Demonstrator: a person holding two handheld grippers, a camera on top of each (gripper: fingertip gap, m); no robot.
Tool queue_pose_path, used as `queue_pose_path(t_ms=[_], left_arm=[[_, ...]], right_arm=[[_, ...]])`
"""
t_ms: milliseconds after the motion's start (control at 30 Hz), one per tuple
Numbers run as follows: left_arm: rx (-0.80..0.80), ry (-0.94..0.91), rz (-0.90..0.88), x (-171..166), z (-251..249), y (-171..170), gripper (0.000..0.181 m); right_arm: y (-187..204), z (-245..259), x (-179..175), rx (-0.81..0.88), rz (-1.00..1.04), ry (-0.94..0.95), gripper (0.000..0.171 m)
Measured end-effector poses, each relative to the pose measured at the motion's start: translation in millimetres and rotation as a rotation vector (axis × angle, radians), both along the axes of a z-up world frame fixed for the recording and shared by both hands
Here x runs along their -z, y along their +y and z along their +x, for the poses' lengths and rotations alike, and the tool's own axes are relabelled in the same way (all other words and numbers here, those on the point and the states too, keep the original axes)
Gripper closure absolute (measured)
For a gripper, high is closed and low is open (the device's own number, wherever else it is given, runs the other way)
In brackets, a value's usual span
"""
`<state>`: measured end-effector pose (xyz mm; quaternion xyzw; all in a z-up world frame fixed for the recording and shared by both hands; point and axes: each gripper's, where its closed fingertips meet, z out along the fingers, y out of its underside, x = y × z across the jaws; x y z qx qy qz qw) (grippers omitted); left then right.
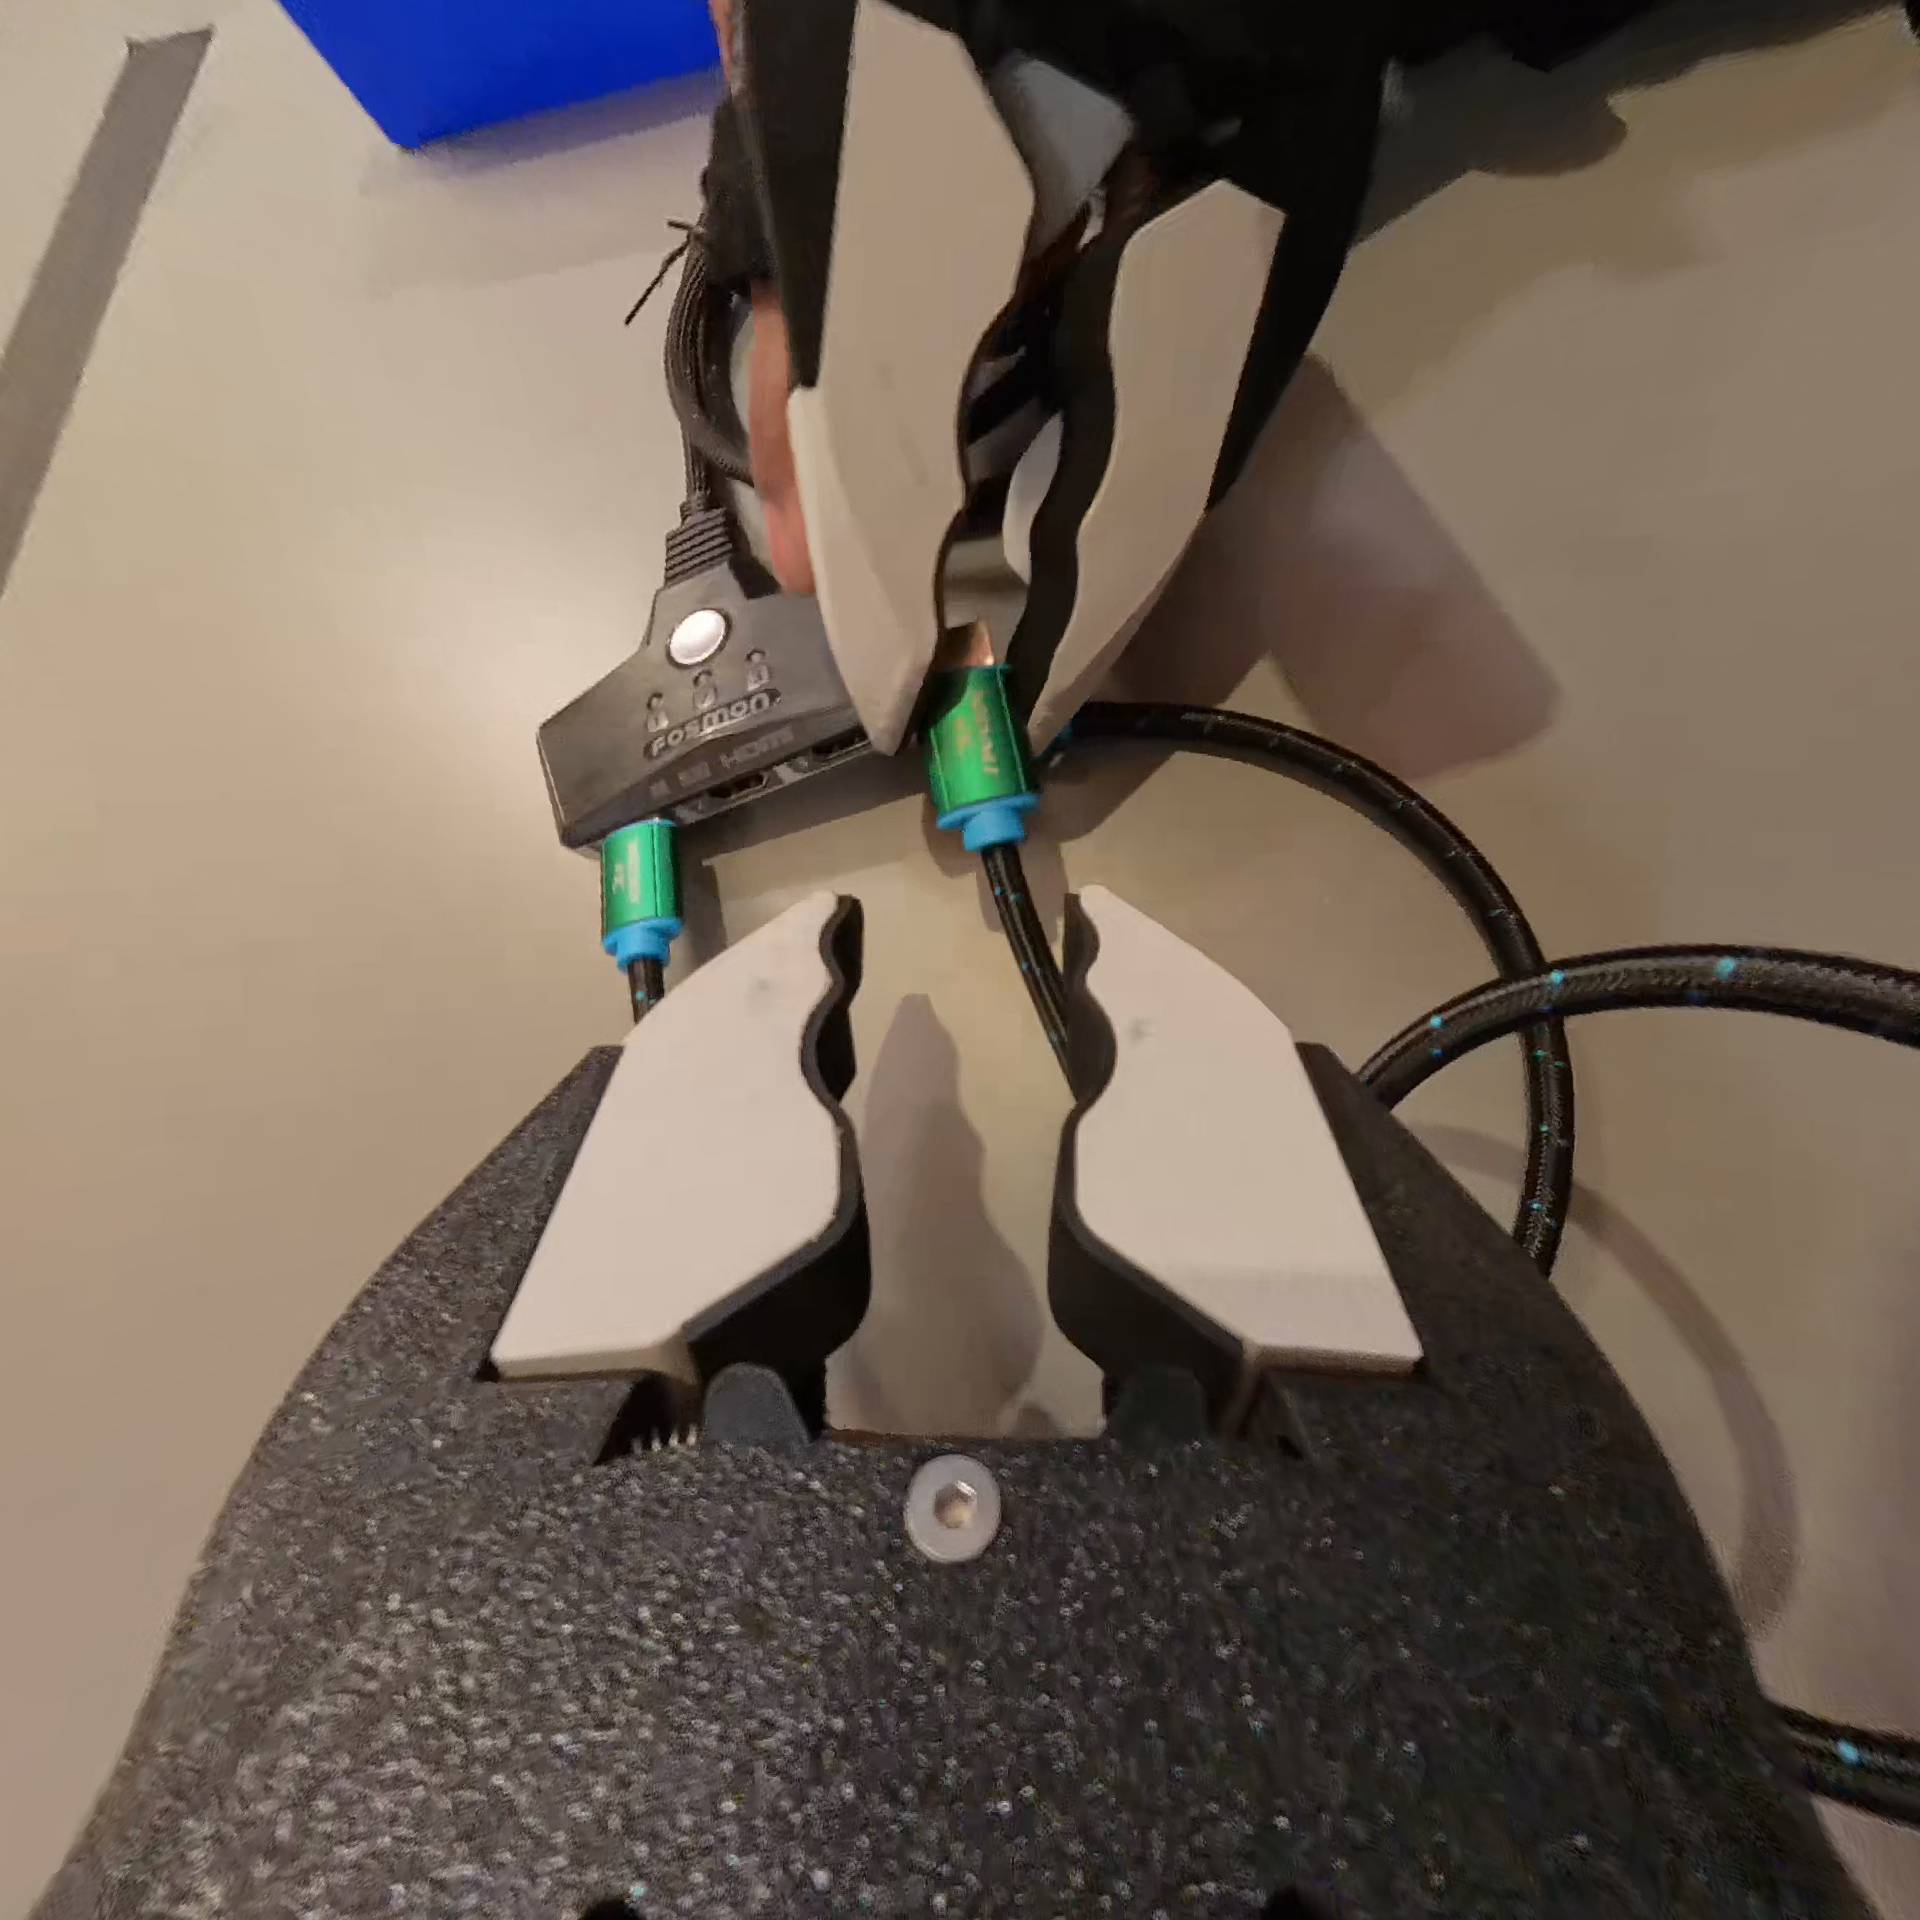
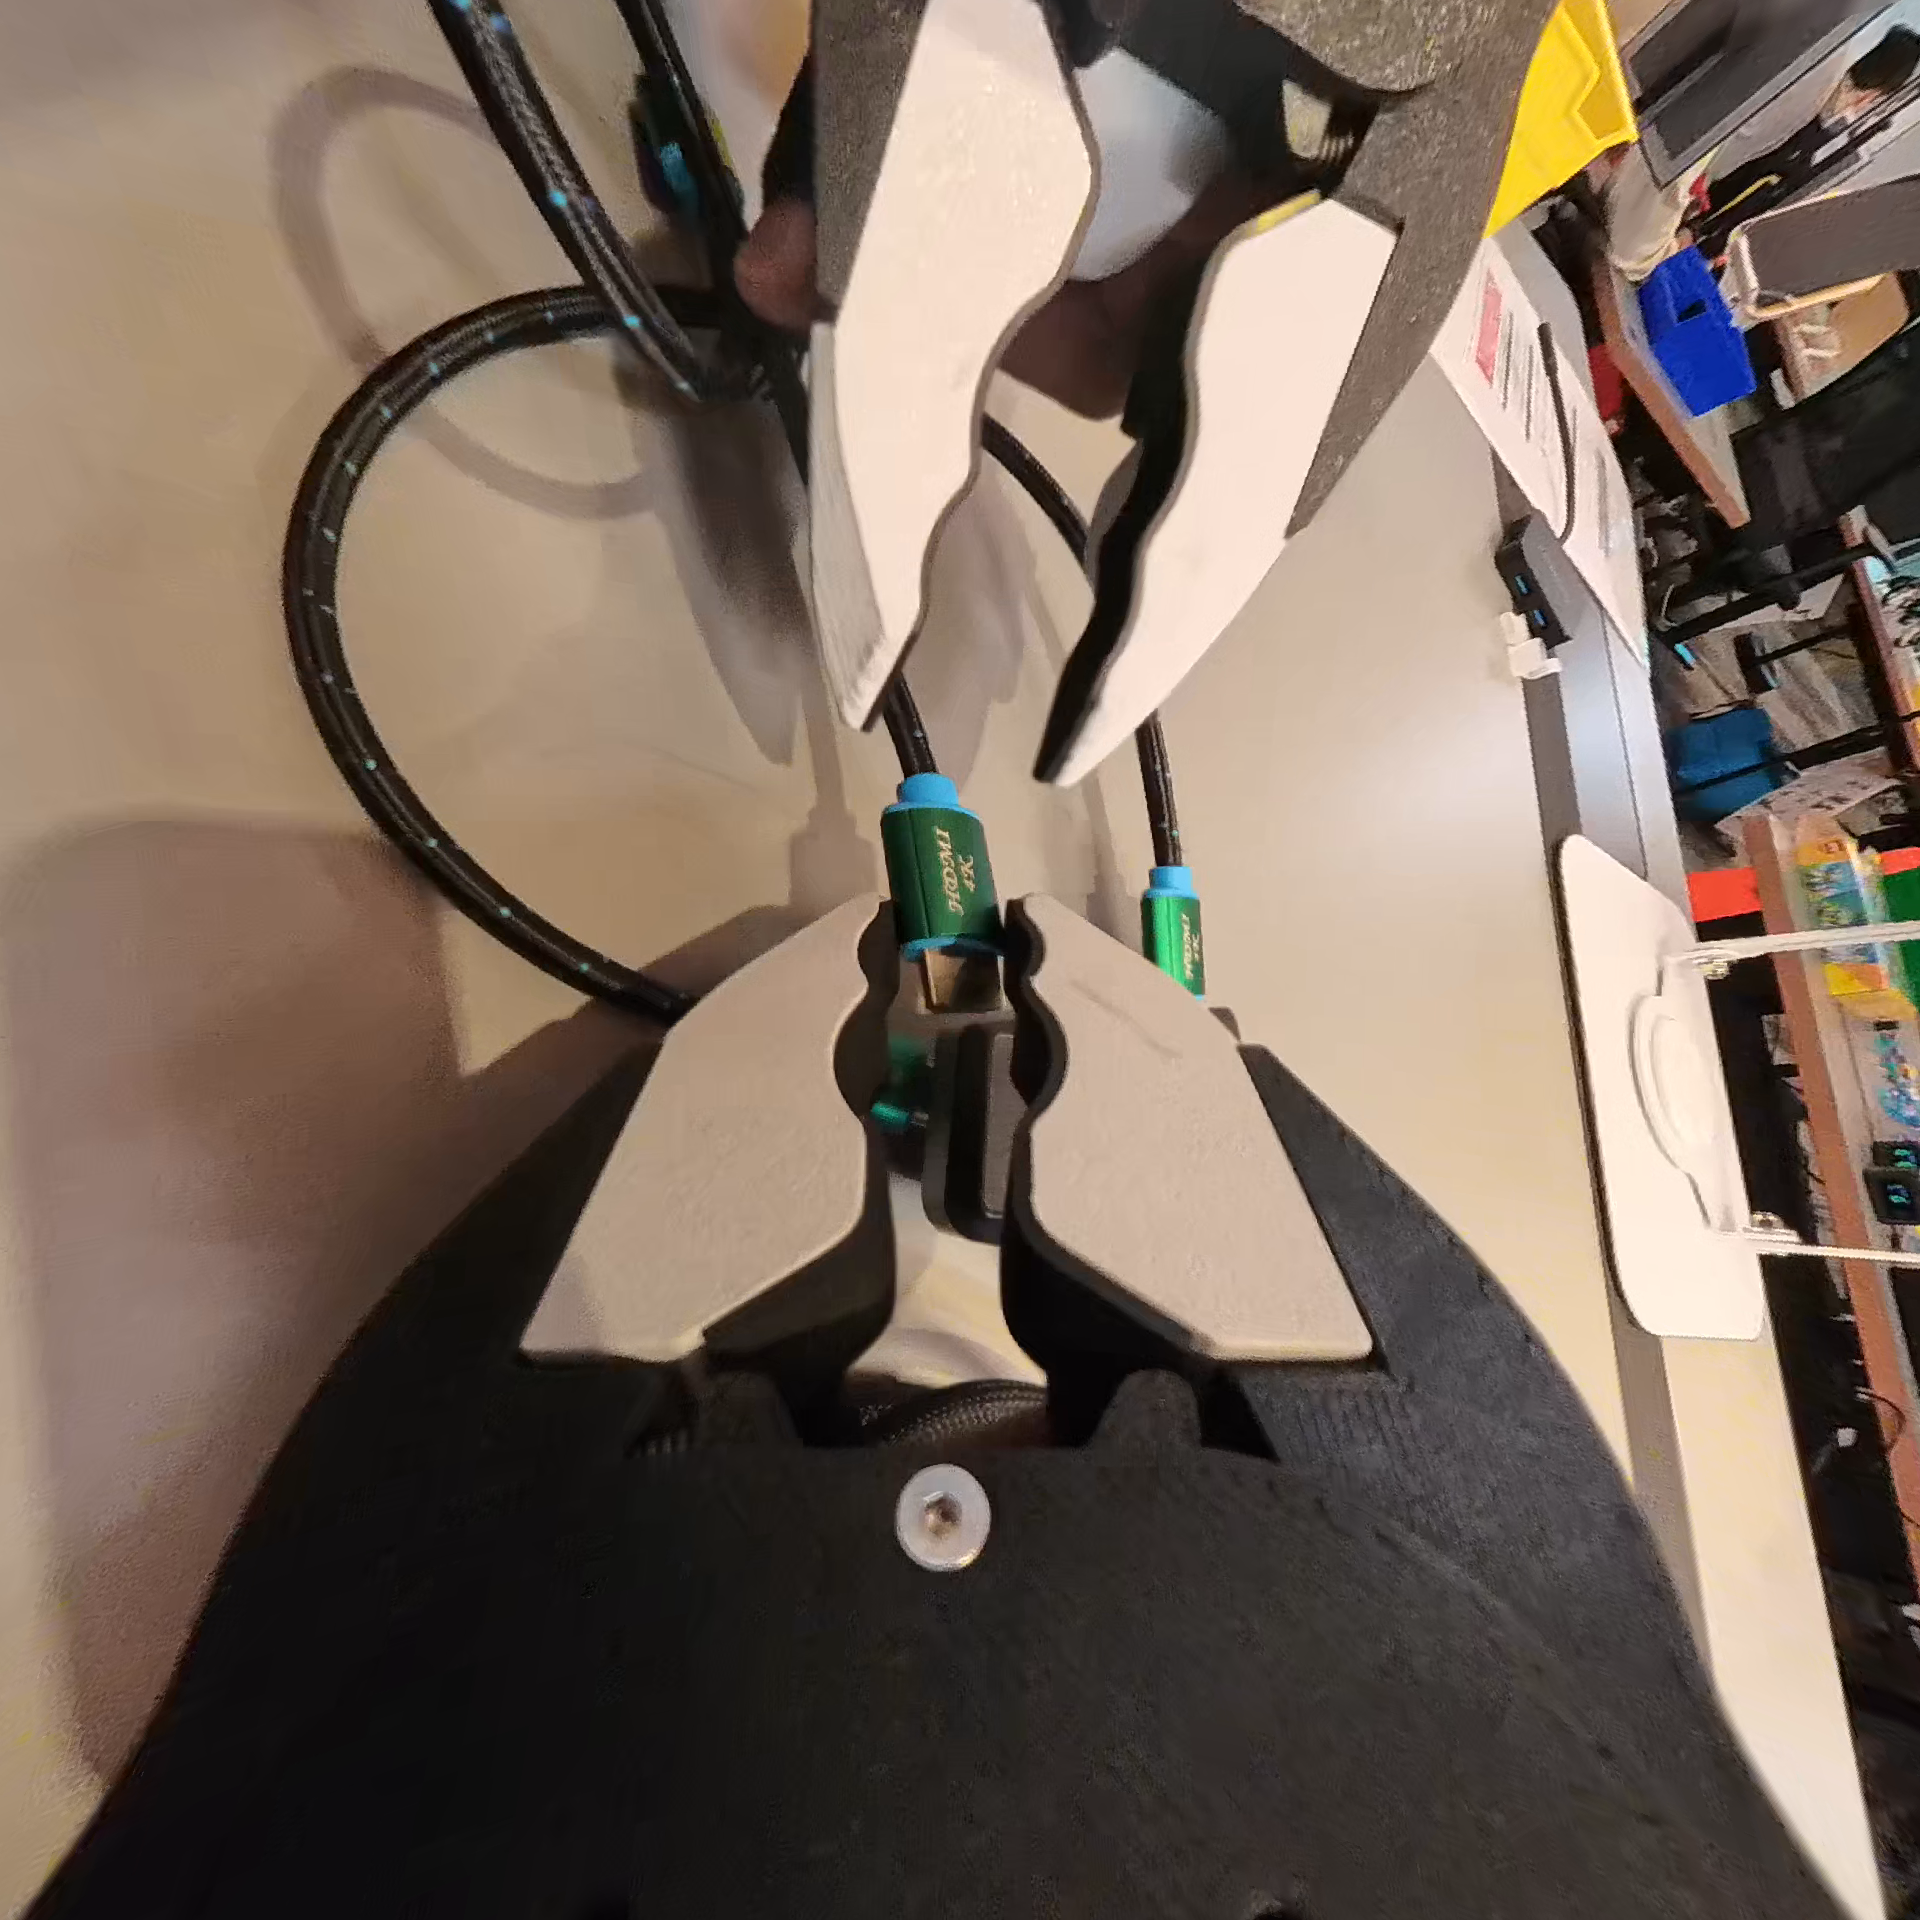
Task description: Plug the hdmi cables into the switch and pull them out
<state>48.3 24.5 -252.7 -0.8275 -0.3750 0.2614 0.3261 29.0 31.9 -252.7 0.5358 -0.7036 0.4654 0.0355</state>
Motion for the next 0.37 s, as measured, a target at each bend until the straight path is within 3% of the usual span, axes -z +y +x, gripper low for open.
queue_pose_path(t_ms=[33, 167, 367], left_arm=[[0.010, -0.003, -0.009, 0.4, 0.0, 2.6, 0.149], [0.031, -0.031, 0.001, 3.1, 0.1, 8.9, 0.164], [0.013, -0.025, -0.052, 4.9, -4.6, 5.9, 0.167]], right_arm=[[-0.2, 0.9, 0.1, 0.000, 0.005, -0.006, 0.152], [-1.6, 1.8, 0.3, 0.009, 0.012, -0.009, 0.152], [-4.6, -1.2, -0.6, 0.033, 0.007, -0.013, 0.152]])
